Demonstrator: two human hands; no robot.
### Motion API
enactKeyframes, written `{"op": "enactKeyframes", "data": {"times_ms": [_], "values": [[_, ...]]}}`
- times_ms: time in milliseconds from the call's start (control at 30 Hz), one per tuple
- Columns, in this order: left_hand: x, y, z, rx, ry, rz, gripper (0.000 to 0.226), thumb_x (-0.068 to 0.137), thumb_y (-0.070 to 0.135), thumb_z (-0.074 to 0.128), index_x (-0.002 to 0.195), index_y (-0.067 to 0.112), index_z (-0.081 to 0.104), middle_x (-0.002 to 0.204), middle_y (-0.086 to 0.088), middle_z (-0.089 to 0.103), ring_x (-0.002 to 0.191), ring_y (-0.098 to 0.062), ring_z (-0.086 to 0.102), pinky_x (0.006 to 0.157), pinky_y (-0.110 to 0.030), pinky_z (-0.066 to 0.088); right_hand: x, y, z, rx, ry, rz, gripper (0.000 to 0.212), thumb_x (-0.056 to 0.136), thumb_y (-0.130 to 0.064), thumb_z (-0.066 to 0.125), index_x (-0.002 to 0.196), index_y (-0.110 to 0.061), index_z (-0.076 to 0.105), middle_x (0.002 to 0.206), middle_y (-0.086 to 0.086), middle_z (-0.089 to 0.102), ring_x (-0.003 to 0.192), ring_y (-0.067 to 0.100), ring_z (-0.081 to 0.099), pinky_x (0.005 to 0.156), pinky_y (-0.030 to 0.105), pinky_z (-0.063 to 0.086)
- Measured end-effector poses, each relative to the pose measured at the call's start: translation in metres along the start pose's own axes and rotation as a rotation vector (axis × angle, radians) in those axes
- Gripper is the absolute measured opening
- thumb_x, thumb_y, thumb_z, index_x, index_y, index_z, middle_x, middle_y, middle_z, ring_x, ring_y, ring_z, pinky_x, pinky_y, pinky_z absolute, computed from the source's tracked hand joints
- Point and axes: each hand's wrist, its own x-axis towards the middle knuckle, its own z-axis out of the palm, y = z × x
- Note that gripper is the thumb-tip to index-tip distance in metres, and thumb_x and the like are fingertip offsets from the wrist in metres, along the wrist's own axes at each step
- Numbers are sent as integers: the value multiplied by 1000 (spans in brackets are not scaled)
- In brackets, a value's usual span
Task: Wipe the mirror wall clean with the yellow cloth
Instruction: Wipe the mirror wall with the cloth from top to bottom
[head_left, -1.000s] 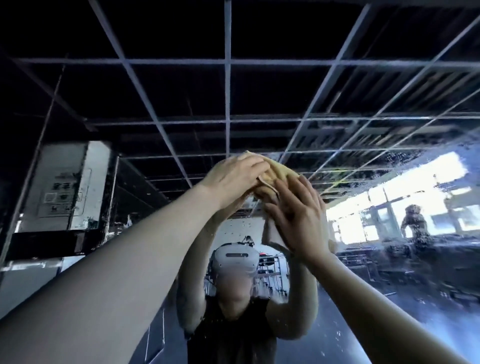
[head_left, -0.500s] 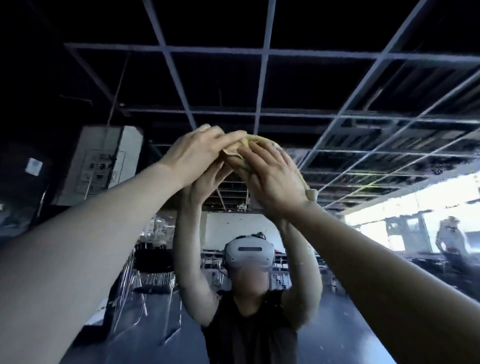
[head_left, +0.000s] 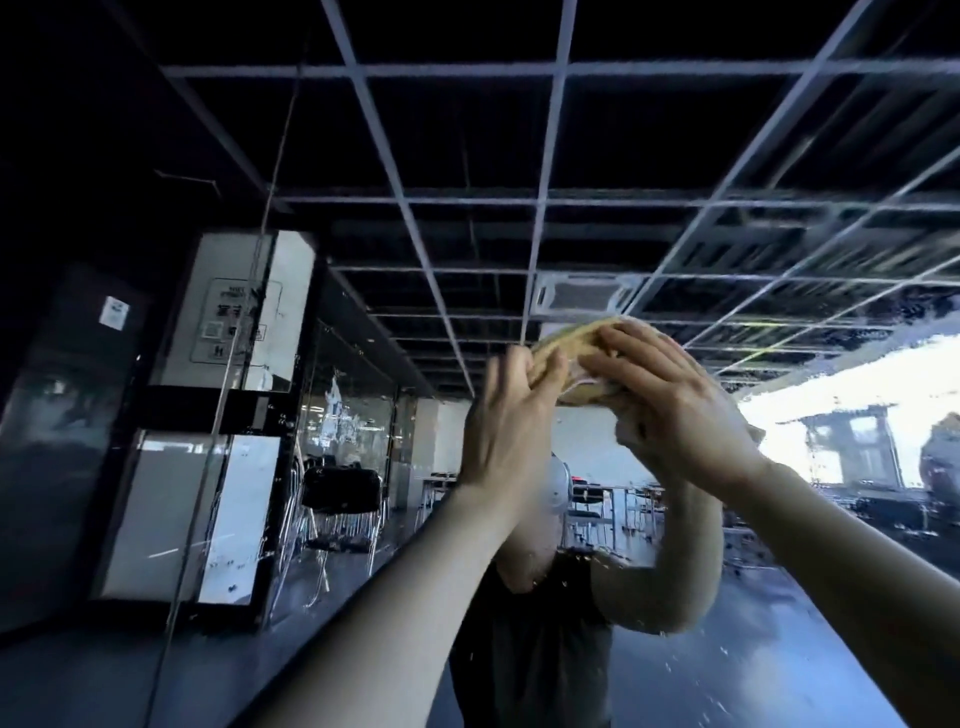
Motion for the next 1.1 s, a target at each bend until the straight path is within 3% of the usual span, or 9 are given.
{"op": "enactKeyframes", "data": {"times_ms": [133, 233, 333, 500, 600, 667, 833, 967, 1100], "values": [[11, 10, 1, 48, -210, 111, 33, 96, 52, 34, 110, 24, 47, 100, 7, 39, 93, -19, 48, 71, -32, 37, -37, -19, -6, 41, 106, 255, 54, 78, -9, 44, 130, -12, 57, 139, 14, 50, 137, 27, 35, 109, 51, 32], [24, 2, -17, 107, -369, 169, 38, 100, 37, 34, 133, 22, 44, 123, 0, 42, 116, -21, 39, 90, -31, 31, -37, -55, 14, 24, 180, 409, 61, 70, -6, 53, 131, -7, 55, 137, 16, 50, 135, 28, 33, 113, 45, 22], [46, -21, -39, 112, -409, 129, 32, 96, 51, 37, 110, 26, 50, 106, 7, 46, 104, -15, 44, 76, -26, 23, -21, -80, 35, 3, 198, 428, 69, 66, 2, 59, 133, -6, 52, 136, 17, 51, 134, 29, 33, 113, 44, 18], [62, -68, -96, 169, -263, 112, 34, 91, 54, 45, 103, 24, 53, 95, 11, 45, 91, -10, 46, 76, -28, 32, 29, -118, 62, 61, 65, 302, 76, 66, 4, 56, 139, -12, 45, 140, 16, 47, 135, 27, 27, 113, 42, 14], [57, -97, -117, 163, -112, 43, 27, 87, 60, 48, 89, 34, 48, 86, 13, 46, 77, -7, 49, 69, -30, 40, 61, -122, 71, 90, -16, 158, 69, 68, 0, 45, 136, -11, 49, 138, 16, 49, 134, 30, 35, 113, 42, 19], [59, -109, -126, 227, -70, 91, 26, 89, 59, 47, 87, 33, 47, 85, 13, 44, 73, -1, 49, 63, -26, 40, 89, -117, 71, 73, -87, 77, 65, 71, 1, 53, 134, -10, 51, 137, 16, 50, 133, 32, 40, 114, 44, 24], [114, -135, -145, 207, 58, -99, 35, 87, 57, 51, 80, 22, 50, 90, 5, 50, 81, -11, 53, 66, -30, 40, 173, -121, 79, 101, -154, 18, 58, 85, -2, 49, 141, -14, 42, 150, 9, 35, 144, 24, 19, 117, 30, 4], [103, -142, -140, 326, 89, -89, 29, 94, 41, 45, 107, 26, 66, 95, 5, 47, 83, -3, 35, 76, -17, 37, 175, -129, 92, 156, -122, 0, 53, 83, 1, 52, 135, -10, 50, 144, 11, 44, 140, 27, 28, 116, 32, 11], [30, -144, -138, 323, 194, 34, 27, 93, 20, 52, 112, 32, 67, 97, -3, 54, 91, -23, 46, 77, -39, 48, 120, -151, 95, 160, -90, -107, 51, 78, -5, 39, 123, -7, 61, 128, 12, 58, 127, 29, 47, 109, 37, 28]]}}
